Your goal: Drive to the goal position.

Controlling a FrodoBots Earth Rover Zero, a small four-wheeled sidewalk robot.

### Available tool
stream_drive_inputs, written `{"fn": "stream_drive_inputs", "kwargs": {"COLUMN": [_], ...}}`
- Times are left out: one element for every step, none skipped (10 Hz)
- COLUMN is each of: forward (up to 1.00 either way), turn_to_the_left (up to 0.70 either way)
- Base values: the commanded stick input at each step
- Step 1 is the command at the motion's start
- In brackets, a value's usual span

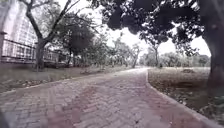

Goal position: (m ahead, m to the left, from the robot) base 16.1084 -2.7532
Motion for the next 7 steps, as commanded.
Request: {"fn": "stream_drive_inputs", "kwargs": {"forward": [0.7, 0.7, 0.7, 0.7, 0.7, 0.7, 0.7], "turn_to_the_left": [0.0, 0.0, 0.0, 0.0, 0.0, 0.0, 0.0]}}
